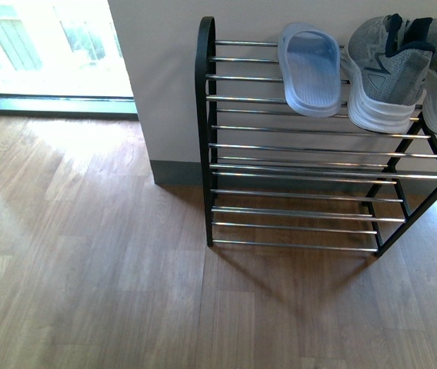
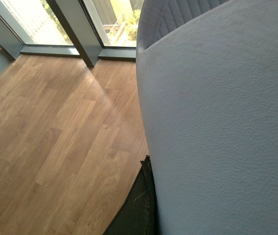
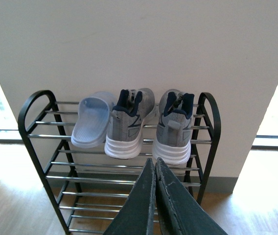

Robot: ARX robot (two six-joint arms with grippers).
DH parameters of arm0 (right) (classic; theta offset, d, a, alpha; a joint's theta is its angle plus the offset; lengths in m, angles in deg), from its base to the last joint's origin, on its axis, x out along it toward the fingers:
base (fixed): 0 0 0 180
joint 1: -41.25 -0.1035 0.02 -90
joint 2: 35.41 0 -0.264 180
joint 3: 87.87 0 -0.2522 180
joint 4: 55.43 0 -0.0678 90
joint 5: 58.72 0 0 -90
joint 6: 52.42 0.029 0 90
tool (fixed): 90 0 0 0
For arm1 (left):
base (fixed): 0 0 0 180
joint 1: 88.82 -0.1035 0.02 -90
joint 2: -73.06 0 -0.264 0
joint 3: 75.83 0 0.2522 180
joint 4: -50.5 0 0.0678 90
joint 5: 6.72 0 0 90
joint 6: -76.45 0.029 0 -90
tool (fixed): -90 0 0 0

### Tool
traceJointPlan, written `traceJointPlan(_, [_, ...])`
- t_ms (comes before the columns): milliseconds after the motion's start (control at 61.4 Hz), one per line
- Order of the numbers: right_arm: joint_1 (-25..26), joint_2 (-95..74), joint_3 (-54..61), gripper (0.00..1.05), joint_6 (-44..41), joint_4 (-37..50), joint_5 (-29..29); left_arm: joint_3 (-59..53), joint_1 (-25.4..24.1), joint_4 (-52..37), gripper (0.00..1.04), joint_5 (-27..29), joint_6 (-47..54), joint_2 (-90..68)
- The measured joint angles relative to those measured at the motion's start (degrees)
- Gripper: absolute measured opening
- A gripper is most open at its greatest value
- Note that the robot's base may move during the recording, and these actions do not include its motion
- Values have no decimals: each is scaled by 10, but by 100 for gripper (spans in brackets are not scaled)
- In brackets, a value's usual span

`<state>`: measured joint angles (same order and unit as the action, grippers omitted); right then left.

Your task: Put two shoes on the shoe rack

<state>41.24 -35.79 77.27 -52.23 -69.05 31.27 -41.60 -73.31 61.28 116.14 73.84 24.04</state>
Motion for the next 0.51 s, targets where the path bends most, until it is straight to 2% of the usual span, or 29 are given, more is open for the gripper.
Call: traceJointPlan(505, [0, 1, 0, 85, 0, 0, 2, 0, -1, 0, 2, 0, 0, 0])
